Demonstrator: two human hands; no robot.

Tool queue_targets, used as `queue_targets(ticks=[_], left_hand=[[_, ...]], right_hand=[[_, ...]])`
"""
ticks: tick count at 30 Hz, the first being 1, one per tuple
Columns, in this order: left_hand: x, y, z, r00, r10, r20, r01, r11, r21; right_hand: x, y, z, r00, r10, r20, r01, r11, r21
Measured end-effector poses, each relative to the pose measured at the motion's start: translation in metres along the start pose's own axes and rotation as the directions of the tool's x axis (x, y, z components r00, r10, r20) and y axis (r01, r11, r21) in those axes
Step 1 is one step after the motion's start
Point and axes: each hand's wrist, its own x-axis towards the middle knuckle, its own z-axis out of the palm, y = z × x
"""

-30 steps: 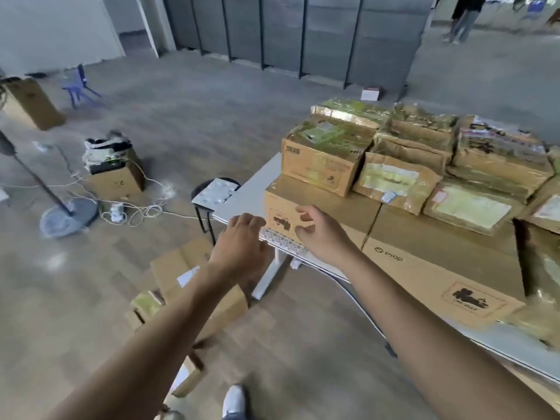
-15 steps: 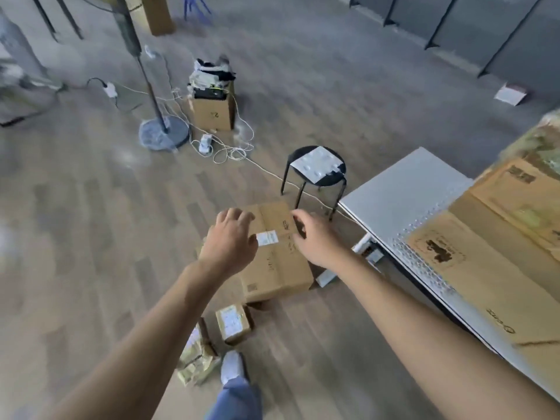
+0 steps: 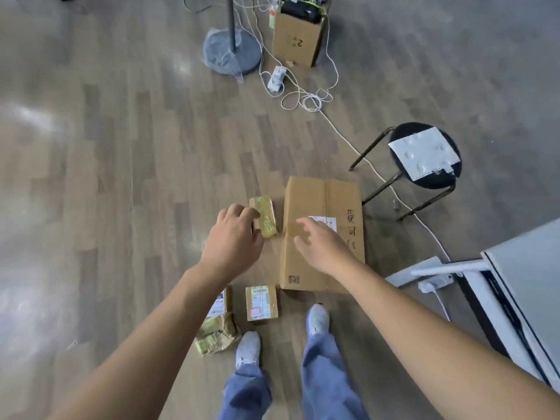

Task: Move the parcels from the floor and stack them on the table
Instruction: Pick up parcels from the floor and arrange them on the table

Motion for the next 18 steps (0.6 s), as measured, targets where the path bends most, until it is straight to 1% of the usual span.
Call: queue_targets(ticks=[3, 6, 8, 12, 15, 18], left_hand=[[0.033, -0.039, 0.049, 0.993, -0.109, 0.045, 0.108, 0.994, 0.011], [0.067, -0.08, 0.116, 0.979, -0.178, 0.103, 0.173, 0.984, 0.051], [0.098, -0.108, 0.171, 0.971, -0.204, 0.127, 0.196, 0.978, 0.069], [0.161, -0.163, 0.286, 0.953, -0.254, 0.164, 0.25, 0.967, 0.045], [0.193, -0.2, 0.36, 0.935, -0.289, 0.204, 0.291, 0.957, 0.019], [0.216, -0.227, 0.416, 0.926, -0.295, 0.237, 0.306, 0.952, -0.011]], right_hand=[[0.068, 0.025, 0.043, 0.999, 0.008, 0.051, -0.01, 1.0, 0.025], [0.144, 0.06, 0.099, 0.995, 0.028, 0.093, -0.033, 0.998, 0.051], [0.199, 0.089, 0.143, 0.993, 0.042, 0.109, -0.047, 0.998, 0.05], [0.295, 0.149, 0.23, 0.991, 0.06, 0.122, -0.064, 0.998, 0.025], [0.348, 0.183, 0.285, 0.986, 0.1, 0.132, -0.101, 0.995, 0.002], [0.391, 0.201, 0.322, 0.987, 0.115, 0.113, -0.113, 0.993, -0.021]])
